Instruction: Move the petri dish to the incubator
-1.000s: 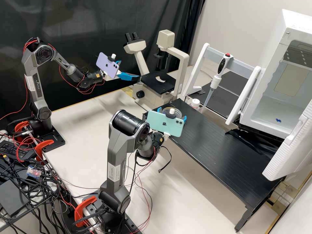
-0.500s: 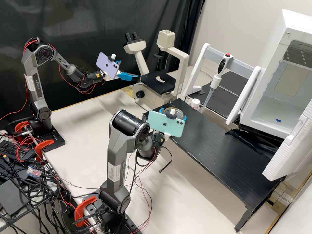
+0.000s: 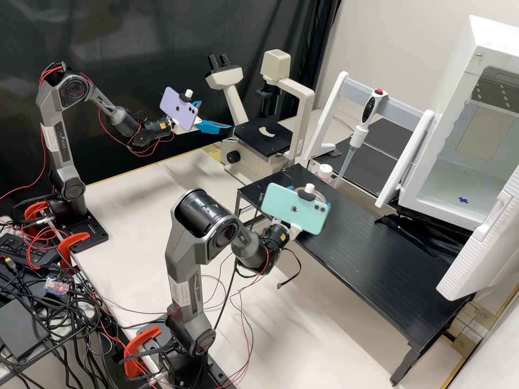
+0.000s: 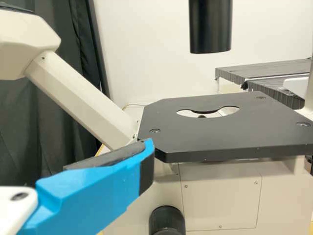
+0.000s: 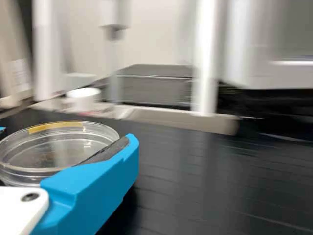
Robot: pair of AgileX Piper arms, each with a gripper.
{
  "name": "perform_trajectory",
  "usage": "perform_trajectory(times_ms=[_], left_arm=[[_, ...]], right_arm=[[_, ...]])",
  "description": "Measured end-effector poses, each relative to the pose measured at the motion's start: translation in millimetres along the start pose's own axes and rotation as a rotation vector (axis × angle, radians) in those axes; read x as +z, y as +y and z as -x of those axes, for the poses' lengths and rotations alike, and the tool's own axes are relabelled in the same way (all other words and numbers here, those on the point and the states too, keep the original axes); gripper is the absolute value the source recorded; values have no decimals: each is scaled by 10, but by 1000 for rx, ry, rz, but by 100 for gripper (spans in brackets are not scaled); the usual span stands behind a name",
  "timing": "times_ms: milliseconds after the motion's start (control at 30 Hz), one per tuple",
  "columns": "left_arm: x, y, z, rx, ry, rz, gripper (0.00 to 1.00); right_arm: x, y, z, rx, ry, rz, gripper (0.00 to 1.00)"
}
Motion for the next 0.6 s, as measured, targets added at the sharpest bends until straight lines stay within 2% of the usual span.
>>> perform_trajectory(times_ms=[33,167,300,467,600], left_arm=[[0,0,0,0,0,0,100],[0,0,0,0,0,0,100],[0,0,0,0,0,0,100],[0,0,0,0,0,0,100],[0,0,0,0,0,0,100]], right_arm=[[38,89,0,29,-11,-10,0],[172,411,-36,132,-52,-10,0],[273,717,-173,217,-66,11,0],[395,1039,-453,267,-119,22,0],[503,1304,-693,305,-192,9,0]])
